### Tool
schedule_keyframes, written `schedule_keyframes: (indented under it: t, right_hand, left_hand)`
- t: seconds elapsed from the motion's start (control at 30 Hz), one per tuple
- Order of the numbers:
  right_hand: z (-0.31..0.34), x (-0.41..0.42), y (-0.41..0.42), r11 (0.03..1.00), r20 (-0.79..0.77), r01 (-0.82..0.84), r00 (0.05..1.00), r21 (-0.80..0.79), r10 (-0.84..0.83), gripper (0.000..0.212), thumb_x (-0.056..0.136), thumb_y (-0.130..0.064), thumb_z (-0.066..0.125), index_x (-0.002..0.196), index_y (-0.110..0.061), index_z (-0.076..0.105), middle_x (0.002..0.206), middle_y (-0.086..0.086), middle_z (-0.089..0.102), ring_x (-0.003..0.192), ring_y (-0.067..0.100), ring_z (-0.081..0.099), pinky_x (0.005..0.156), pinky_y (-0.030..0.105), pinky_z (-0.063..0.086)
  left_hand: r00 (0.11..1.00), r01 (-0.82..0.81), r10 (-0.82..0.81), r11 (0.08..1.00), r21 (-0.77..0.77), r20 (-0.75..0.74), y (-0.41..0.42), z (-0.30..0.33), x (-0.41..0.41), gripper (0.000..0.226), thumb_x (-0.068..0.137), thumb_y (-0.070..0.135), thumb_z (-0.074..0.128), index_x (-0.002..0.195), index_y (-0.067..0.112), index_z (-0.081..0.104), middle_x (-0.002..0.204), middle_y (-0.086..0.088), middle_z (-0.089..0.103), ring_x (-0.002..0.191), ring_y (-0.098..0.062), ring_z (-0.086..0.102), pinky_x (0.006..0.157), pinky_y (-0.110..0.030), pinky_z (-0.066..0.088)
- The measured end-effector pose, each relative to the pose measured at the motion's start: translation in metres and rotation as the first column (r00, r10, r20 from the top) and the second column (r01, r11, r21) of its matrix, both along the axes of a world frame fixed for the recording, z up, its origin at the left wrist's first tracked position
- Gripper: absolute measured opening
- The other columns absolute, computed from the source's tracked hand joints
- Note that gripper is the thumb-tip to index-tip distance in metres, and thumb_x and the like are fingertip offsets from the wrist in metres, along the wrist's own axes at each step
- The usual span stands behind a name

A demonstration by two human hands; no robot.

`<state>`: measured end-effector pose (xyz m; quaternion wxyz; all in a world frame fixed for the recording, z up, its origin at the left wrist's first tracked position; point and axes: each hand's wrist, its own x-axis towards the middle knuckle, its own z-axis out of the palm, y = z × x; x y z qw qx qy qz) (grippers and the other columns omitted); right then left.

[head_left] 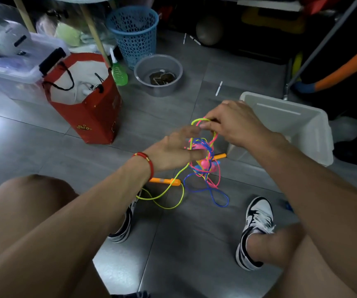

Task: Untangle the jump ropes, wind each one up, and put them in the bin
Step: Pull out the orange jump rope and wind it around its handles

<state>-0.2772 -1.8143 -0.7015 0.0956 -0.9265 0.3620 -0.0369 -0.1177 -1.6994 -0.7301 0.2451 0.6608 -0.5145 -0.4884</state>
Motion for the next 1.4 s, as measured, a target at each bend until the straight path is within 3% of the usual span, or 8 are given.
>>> schedule_keyframes:
  t: [0.17,0.37,0.53,0.7,0.87,1.03,1.2,1.4]
  right_hand:
    - [-0.004,-0.007,-0.001,0.996,-0.002,-0.069,0.998,0.058,0.070,0.028,0.095,-0.045,0.061,0.072,-0.030,0.058,0.060,-0.014,0.044,0.094,0.024,0.057,0.079,0.038,0.037]
    - [-0.001,-0.012,0.003,0.985,0.041,-0.145,0.989,0.098,0.142,0.027,0.095,-0.045,0.062,0.092,-0.021,0.075,0.079,0.004,0.057,0.092,0.020,0.055,0.075,0.040,0.045]
    - [-0.011,-0.016,0.001,0.990,-0.016,-0.126,0.992,0.057,0.127,0.024,0.094,-0.045,0.063,0.082,-0.025,0.068,0.072,-0.002,0.059,0.091,0.019,0.052,0.075,0.038,0.044]
    - [-0.037,-0.037,-0.015,0.994,-0.112,0.109,0.988,0.029,-0.105,0.033,0.088,-0.031,0.058,0.065,-0.024,0.036,0.075,-0.007,0.047,0.095,0.031,0.050,0.072,0.038,0.039]
    - [-0.051,-0.052,-0.033,0.946,-0.171,0.321,0.930,-0.051,-0.325,0.015,0.092,-0.032,0.057,0.086,-0.020,0.063,0.098,0.003,0.060,0.106,0.033,0.057,0.077,0.041,0.032]
    - [-0.050,-0.051,-0.044,0.890,-0.051,0.454,0.891,0.046,-0.451,0.015,0.094,-0.021,0.059,0.095,-0.017,0.074,0.106,0.016,0.068,0.104,0.038,0.062,0.081,0.041,0.048]
    - [-0.007,-0.049,-0.054,0.871,0.279,0.444,0.827,0.209,-0.488,0.024,0.090,-0.006,0.059,0.090,-0.020,0.078,0.087,0.012,0.076,0.080,0.026,0.073,0.078,0.032,0.056]
    - [0.021,-0.027,-0.039,0.956,0.304,0.287,0.917,-0.052,-0.259,0.039,0.089,-0.046,0.066,0.080,-0.010,0.073,0.060,0.007,0.056,0.064,0.030,0.051,0.066,0.039,0.042]
  left_hand:
    - [0.986,-0.075,0.109,0.964,-0.256,0.123,-0.010,0.012,-0.002,0.025,0.101,0.021,0.054,0.085,0.011,0.070,0.063,-0.004,0.066,0.061,-0.020,0.064,0.066,-0.033,0.053]
    - [0.939,0.101,-0.008,0.962,-0.253,0.345,-0.014,0.021,0.003,0.040,0.091,0.037,0.069,0.123,0.016,0.059,0.101,0.003,0.065,0.088,-0.011,0.057,0.071,-0.015,0.038]
    - [0.897,0.121,0.030,0.943,-0.311,0.440,-0.013,0.019,-0.004,0.029,0.099,0.036,0.056,0.083,0.015,0.070,0.067,-0.002,0.063,0.078,-0.031,0.066,0.072,-0.037,0.052]
    - [0.934,-0.081,0.239,0.865,-0.496,0.265,-0.014,0.046,0.008,0.032,0.101,0.025,0.053,0.078,0.011,0.070,0.055,0.003,0.061,0.048,-0.006,0.053,0.060,-0.029,0.046]
    - [0.891,-0.341,0.453,0.724,-0.599,0.041,-0.008,0.066,0.022,0.035,0.101,0.030,0.049,0.078,0.011,0.066,0.051,-0.010,0.060,0.041,-0.007,0.049,0.054,-0.024,0.040]
    - [0.881,-0.336,0.407,0.898,-0.285,0.243,0.000,0.054,0.046,0.028,0.070,0.034,0.046,0.071,0.018,0.068,0.071,-0.012,0.070,0.060,-0.026,0.068,0.067,-0.031,0.055]
    - [0.842,-0.026,-0.138,0.955,0.294,0.522,0.005,0.027,0.055,0.031,0.062,0.034,0.053,0.085,0.015,0.061,0.069,-0.006,0.075,0.068,-0.026,0.074,0.075,-0.037,0.061]
    - [0.893,0.095,-0.173,0.975,0.203,0.415,-0.002,0.031,0.020,0.014,0.082,0.016,0.069,0.094,0.008,0.069,0.079,-0.007,0.066,0.075,-0.026,0.066,0.063,-0.025,0.049]
